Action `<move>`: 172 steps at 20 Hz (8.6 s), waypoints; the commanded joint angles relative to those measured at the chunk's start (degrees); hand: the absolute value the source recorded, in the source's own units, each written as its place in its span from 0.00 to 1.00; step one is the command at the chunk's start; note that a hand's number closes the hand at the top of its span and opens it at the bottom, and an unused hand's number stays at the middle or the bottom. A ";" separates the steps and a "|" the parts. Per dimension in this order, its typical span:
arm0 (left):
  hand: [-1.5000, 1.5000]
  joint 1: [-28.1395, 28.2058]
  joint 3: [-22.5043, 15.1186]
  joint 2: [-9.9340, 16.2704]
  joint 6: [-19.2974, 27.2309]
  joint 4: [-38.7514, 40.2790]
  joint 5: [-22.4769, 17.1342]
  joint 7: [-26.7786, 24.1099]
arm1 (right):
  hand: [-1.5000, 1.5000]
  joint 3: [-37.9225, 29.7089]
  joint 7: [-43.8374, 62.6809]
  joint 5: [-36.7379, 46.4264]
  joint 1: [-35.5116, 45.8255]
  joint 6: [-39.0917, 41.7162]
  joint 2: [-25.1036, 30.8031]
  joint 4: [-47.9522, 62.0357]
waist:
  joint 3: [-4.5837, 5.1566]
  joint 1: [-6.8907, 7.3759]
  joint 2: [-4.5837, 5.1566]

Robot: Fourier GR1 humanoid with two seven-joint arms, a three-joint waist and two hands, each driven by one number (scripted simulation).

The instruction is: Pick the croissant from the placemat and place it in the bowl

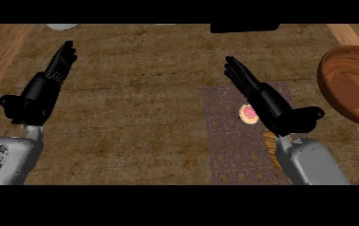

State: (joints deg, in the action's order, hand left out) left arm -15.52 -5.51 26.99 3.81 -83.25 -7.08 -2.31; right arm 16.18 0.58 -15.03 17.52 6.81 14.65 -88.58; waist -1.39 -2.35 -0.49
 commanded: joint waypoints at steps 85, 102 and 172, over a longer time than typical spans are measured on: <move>0.50 10.98 1.40 -22.18 0.46 -5.47 8.98 3.24 | 0.00 -16.77 18.43 41.24 -27.88 -22.53 -10.12 -5.04 | 1.40 2.57 0.57; 0.50 8.62 2.21 -23.26 0.26 -9.39 9.30 10.78 | 1.00 -11.38 9.51 45.69 -23.39 -16.41 -7.41 3.59 | 1.38 2.60 0.44; 0.50 3.92 4.80 -23.71 -1.57 -6.10 9.79 9.94 | 1.00 -38.24 -4.17 52.53 10.13 -13.83 26.08 36.80 | 1.33 3.14 0.76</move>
State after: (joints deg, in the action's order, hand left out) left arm -9.34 -1.74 2.65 2.71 -88.55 3.62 5.49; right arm -21.17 1.98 36.69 26.78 -4.06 40.45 -61.62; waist -0.04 0.70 0.24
